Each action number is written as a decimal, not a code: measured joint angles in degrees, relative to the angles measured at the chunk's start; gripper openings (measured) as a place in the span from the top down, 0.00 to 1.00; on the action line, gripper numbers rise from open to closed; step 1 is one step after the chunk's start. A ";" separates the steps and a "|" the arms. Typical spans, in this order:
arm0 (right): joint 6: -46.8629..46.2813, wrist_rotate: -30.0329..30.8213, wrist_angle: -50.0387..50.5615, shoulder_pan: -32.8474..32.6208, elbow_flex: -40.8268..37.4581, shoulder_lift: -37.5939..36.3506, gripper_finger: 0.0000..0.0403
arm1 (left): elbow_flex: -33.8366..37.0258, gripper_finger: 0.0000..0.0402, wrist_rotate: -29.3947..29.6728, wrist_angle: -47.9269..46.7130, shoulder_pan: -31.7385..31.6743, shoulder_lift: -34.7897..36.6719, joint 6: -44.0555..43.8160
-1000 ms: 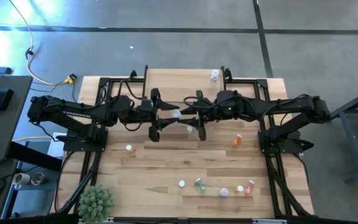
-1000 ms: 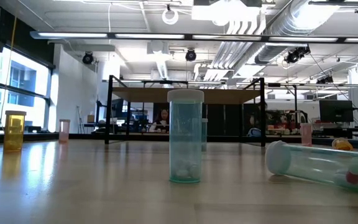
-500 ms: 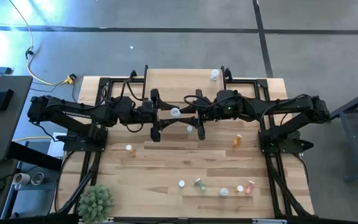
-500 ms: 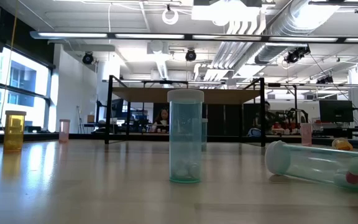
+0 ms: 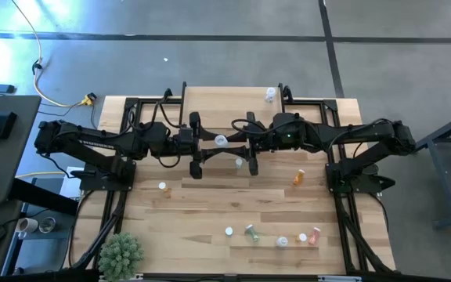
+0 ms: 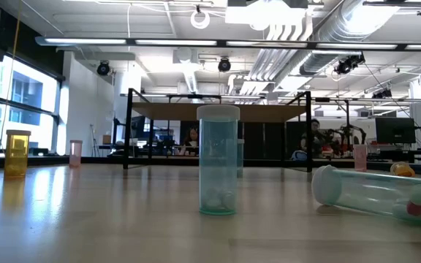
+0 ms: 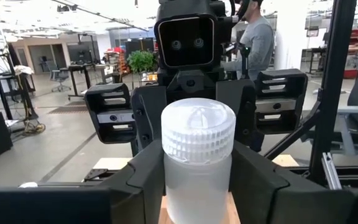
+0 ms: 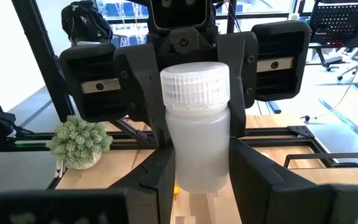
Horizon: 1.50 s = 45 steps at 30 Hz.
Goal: Pick and place medicine bottles onto shelf by color
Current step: Put the top transparent pill bottle on the shelf aligned with the transparent pill bottle
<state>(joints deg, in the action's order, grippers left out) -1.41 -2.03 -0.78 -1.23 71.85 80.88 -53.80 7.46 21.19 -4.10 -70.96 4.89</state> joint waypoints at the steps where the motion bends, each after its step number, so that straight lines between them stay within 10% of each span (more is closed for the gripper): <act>1: 0.21 0.28 0.00 -0.02 0.00 0.00 0.72 | 0.00 0.64 0.03 -0.01 0.00 0.00 0.01; 16: 1.85 4.05 4.42 0.19 0.09 -0.08 0.48 | 0.07 0.66 3.82 -2.37 -0.07 -0.07 0.39; 31: 3.60 8.86 19.90 3.79 0.09 -4.32 0.46 | 0.07 0.66 9.74 -16.64 0.00 -2.01 -1.72; 45: 6.15 -3.72 22.89 4.96 0.10 -4.07 0.46 | 0.04 0.66 9.68 -8.32 0.12 -15.58 -3.21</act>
<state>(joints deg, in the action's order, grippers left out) 4.74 -5.75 22.12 3.73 71.95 76.82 -53.76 17.15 12.88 -3.98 -86.54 1.67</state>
